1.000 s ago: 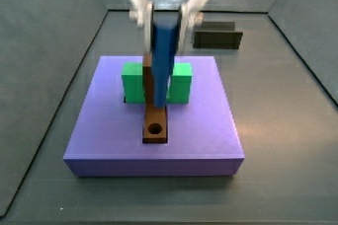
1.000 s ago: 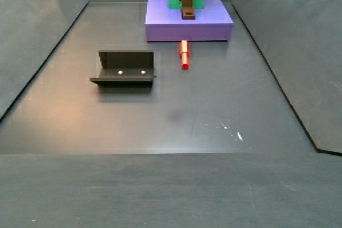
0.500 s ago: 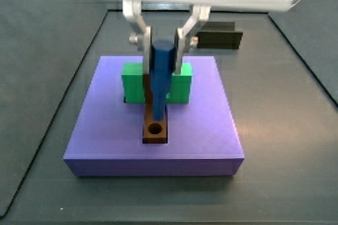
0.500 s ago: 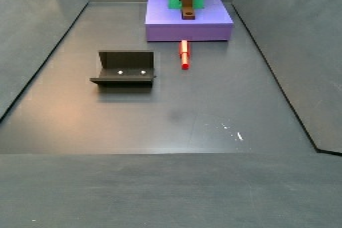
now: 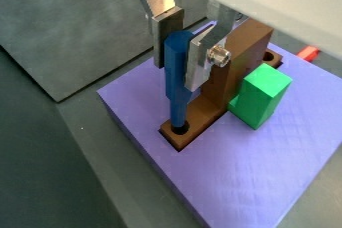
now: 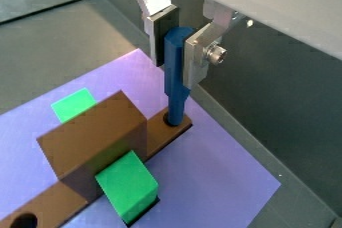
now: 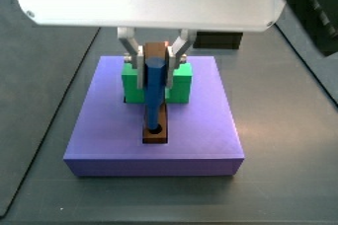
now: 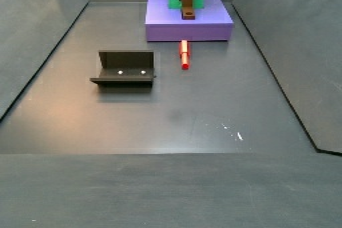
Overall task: Pick up the blue object. Move up. Place the blue object on the fixture. Regrasp the blue object. Move to above the board. Insert the blue object.
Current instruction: Insert the blue object.
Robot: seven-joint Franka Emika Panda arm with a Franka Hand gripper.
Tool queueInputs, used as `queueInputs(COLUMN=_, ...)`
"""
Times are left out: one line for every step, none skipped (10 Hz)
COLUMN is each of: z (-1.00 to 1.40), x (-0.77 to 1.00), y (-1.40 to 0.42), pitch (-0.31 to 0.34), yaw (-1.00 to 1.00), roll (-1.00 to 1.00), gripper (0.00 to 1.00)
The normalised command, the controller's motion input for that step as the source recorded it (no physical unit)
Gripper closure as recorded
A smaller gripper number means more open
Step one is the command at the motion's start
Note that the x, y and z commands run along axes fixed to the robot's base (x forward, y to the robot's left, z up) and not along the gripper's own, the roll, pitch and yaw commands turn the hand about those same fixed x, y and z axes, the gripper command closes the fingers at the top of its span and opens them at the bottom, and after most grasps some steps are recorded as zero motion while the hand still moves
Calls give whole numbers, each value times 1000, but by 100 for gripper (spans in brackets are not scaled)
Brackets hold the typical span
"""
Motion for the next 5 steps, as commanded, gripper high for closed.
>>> queueInputs(z=-163, x=0, y=-71, pitch=-6, yaw=140, roll=84, gripper=100)
queueInputs(z=-120, x=11, y=-100, pitch=-11, yaw=163, roll=40, gripper=100)
queueInputs(z=-111, x=0, y=-109, pitch=-7, yaw=149, roll=27, gripper=100)
queueInputs(z=-71, x=49, y=-129, pitch=-4, yaw=160, roll=9, gripper=100)
queueInputs(z=-57, x=177, y=-46, pitch=0, yaw=200, roll=10, gripper=100)
